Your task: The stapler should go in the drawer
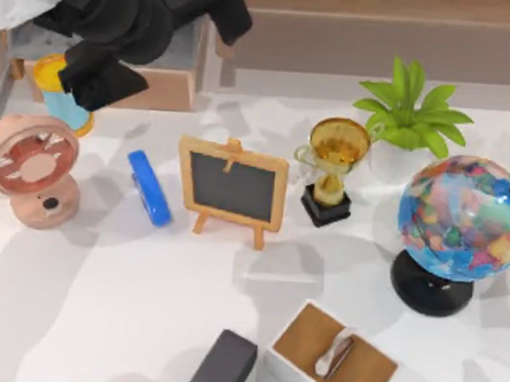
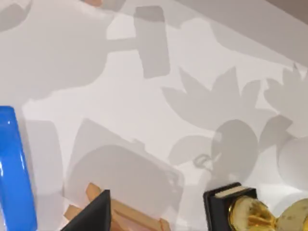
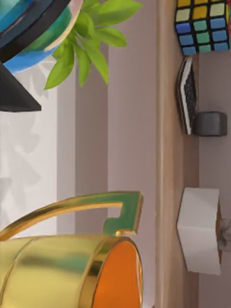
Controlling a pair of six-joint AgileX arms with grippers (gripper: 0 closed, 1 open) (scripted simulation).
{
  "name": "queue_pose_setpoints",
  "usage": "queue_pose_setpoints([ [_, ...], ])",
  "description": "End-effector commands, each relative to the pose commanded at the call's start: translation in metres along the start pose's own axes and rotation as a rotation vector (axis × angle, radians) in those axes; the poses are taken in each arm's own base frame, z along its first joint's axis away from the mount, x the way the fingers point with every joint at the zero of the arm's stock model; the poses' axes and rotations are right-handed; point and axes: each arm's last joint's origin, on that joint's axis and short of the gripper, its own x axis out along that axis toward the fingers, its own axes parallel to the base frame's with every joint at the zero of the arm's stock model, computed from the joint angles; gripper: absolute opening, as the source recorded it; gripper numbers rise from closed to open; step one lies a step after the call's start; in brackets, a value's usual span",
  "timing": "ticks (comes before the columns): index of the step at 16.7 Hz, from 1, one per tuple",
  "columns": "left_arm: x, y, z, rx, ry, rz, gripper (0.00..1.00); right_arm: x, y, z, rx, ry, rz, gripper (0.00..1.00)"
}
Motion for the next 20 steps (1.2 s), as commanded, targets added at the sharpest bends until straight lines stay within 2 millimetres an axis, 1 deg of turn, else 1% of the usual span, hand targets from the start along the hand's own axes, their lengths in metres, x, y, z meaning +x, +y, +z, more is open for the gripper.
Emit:
queue_pose_setpoints([
  [2, 0.039, 0.003, 0.003, -0.037, 0.100, 0.123, 1.00, 0.000, 0.000, 0.000, 0.000, 0.000, 0.000, 1.00],
  [5, 0.089, 0.019, 0.003, -0.083, 0.234, 0.306, 1.00, 0.000, 0.000, 0.000, 0.000, 0.000, 0.000, 1.00],
  [7, 0.113, 0.033, 0.003, -0.106, 0.303, 0.407, 1.00, 0.000, 0.000, 0.000, 0.000, 0.000, 0.000, 1.00],
  [8, 0.121, 0.039, 0.002, -0.115, 0.331, 0.448, 1.00, 0.000, 0.000, 0.000, 0.000, 0.000, 0.000, 1.00],
  [9, 0.127, 0.045, 0.003, -0.123, 0.354, 0.481, 1.00, 0.000, 0.000, 0.000, 0.000, 0.000, 0.000, 1.00],
  [11, 0.134, 0.052, 0.003, -0.132, 0.377, 0.517, 1.00, 0.000, 0.000, 0.000, 0.000, 0.000, 0.000, 1.00],
  [17, 0.135, 0.051, 0.001, -0.128, 0.378, 0.515, 1.00, 0.000, 0.000, 0.000, 0.000, 0.000, 0.000, 1.00],
  [18, 0.138, 0.050, 0.000, -0.130, 0.377, 0.513, 1.00, 0.000, 0.000, 0.000, 0.000, 0.000, 0.000, 1.00],
  [20, 0.151, 0.052, -0.003, -0.133, 0.375, 0.511, 1.00, 0.000, 0.000, 0.000, 0.000, 0.000, 0.000, 1.00],
])
